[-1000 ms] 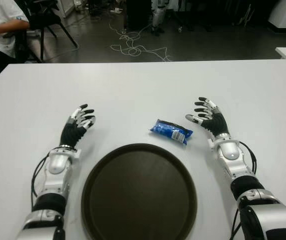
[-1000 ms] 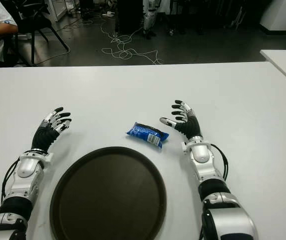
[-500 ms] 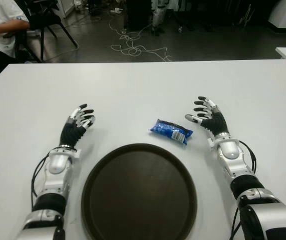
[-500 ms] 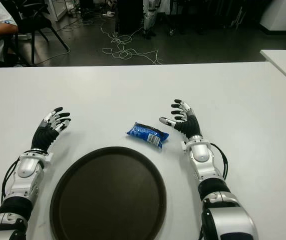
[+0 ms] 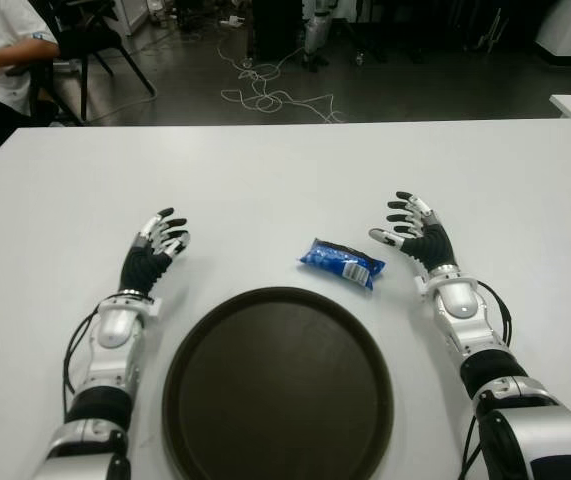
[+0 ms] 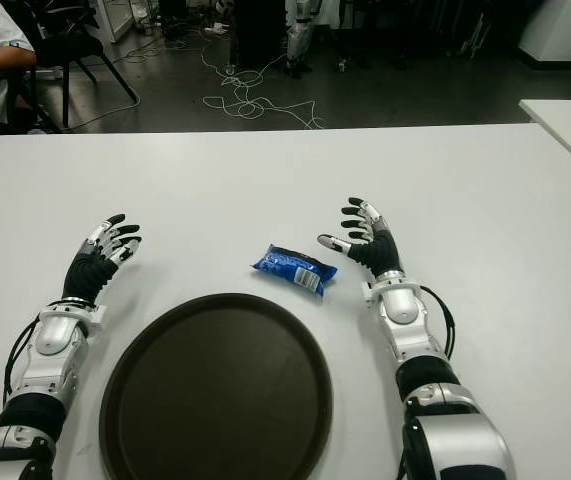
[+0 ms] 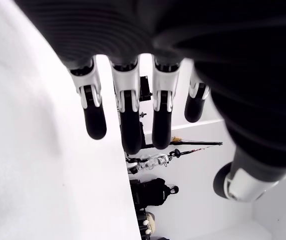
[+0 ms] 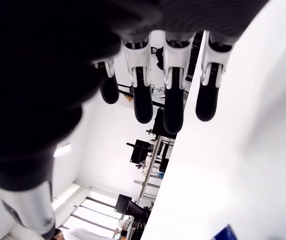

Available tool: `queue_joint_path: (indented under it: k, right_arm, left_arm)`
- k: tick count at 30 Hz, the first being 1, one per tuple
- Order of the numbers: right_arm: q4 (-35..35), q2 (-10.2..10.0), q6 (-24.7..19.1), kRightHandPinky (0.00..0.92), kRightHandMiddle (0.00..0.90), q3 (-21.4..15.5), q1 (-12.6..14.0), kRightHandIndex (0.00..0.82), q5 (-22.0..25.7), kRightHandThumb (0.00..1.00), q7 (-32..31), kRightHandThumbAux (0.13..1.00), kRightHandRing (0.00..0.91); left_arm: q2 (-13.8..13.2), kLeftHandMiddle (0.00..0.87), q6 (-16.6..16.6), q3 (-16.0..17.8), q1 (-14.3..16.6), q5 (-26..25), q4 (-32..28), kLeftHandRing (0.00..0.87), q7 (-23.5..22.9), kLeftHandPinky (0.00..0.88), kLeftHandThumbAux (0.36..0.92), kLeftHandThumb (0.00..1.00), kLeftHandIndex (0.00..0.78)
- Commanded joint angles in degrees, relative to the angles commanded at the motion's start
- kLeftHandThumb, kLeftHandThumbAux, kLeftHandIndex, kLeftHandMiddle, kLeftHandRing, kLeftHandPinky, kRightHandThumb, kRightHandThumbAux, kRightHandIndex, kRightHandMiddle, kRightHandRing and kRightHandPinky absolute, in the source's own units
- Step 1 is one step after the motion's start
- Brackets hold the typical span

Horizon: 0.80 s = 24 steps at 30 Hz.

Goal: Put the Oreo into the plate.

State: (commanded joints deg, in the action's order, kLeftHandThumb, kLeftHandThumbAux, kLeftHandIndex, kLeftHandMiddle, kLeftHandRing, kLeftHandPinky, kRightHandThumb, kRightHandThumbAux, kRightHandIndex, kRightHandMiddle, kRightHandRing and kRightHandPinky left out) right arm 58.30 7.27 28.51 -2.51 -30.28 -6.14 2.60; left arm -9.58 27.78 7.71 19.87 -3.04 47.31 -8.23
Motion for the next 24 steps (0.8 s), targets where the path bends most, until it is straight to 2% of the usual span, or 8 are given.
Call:
queue_joint_path:
  k: [17, 24]
  right_arm:
    - [0.17, 0.35, -0.42, 0.29, 0.251, -0.17, -0.1, 0.181, 0.47, 0.0, -0.53, 0.731, 0.267]
    - [-0.93, 1.2, -0.63, 0.275, 0.241, -0.12, -0.8, 0.174, 0.08, 0.0, -0.2, 0.723, 0.259]
  left_arm:
    - [0.46, 0.235, -0.82, -0.2, -0.01, 0.57, -0.5, 0.23, 1.47, 0.216, 0.625, 0.111, 0.134]
    - [0.3, 0.227, -0.64, -0.59, 0.19, 0.98, -0.47, 0.218, 1.28, 0.193, 0.609, 0.093, 0.124]
